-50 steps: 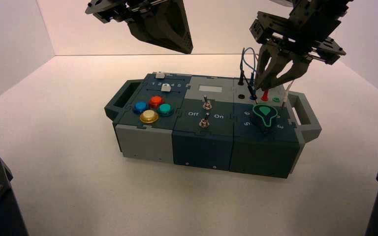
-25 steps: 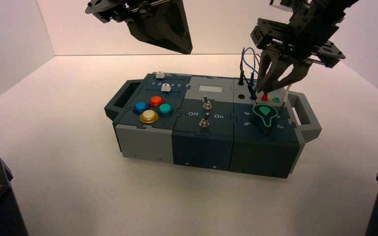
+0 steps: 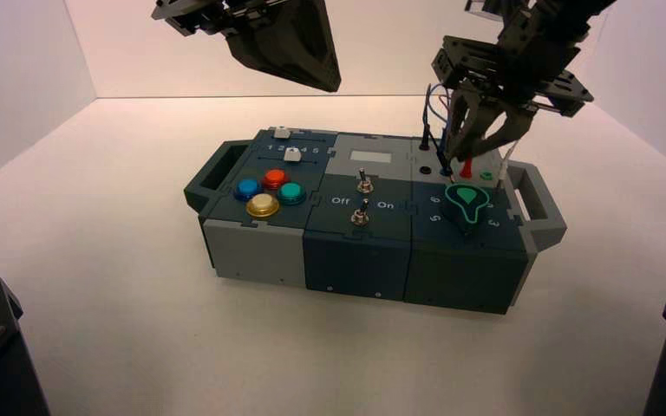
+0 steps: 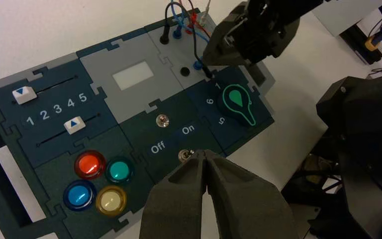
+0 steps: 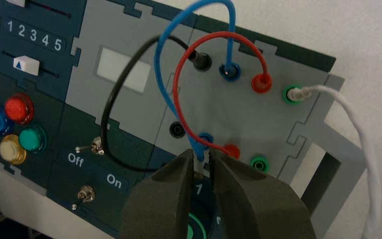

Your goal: Pull the blue wire.

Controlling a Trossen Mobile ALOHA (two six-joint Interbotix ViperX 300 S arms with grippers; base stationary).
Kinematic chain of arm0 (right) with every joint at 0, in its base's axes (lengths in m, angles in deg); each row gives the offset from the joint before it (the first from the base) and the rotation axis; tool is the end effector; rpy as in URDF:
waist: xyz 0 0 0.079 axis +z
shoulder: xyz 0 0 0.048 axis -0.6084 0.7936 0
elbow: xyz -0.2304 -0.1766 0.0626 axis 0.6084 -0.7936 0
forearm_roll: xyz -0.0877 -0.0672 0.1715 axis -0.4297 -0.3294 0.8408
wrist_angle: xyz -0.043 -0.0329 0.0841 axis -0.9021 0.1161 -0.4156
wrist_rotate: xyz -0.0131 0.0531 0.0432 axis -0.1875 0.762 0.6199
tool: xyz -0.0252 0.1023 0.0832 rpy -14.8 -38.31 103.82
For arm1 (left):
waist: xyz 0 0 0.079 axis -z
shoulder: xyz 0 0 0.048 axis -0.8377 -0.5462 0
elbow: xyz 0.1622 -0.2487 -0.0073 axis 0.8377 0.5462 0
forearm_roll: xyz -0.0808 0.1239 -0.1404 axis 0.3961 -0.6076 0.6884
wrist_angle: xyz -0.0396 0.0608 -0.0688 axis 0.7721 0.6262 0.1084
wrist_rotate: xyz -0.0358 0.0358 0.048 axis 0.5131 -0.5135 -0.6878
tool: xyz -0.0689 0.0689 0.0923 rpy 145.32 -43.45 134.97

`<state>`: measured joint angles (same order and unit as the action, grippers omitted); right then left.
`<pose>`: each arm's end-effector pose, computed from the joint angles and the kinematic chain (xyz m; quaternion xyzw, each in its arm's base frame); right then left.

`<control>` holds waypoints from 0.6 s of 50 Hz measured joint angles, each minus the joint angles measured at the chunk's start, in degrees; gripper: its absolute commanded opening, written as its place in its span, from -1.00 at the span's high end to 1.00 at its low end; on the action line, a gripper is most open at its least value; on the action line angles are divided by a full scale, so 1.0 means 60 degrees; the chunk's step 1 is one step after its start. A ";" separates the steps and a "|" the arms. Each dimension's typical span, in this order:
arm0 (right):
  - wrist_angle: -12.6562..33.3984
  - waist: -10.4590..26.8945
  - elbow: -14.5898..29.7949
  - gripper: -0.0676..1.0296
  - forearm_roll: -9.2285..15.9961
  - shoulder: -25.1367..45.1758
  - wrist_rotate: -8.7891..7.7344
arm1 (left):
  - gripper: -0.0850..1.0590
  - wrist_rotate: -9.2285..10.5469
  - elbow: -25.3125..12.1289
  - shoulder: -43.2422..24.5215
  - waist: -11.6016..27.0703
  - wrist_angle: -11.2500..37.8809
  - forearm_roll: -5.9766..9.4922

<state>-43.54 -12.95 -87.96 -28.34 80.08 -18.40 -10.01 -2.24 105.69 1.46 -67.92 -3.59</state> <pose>0.2555 0.1531 0.0192 0.0523 0.5966 0.1449 0.7876 0.1678 -0.2837 0.1175 0.0479 0.4358 -0.3844 0.8125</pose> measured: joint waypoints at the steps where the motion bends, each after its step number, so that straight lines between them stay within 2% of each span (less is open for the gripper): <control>1: 0.0000 -0.0015 0.0029 0.54 -0.0029 0.0029 0.0000 | 0.91 -0.0015 0.0000 0.0000 -0.0015 0.0000 0.0000; 30: 0.0000 0.0000 0.0483 0.54 -0.0220 0.0659 0.0029 | 0.91 -0.0176 -0.0264 -0.0015 0.0000 0.0205 -0.0059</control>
<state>-43.54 -12.95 -85.06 -29.66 84.04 -18.23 -11.07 -3.83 105.60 1.46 -66.69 -3.94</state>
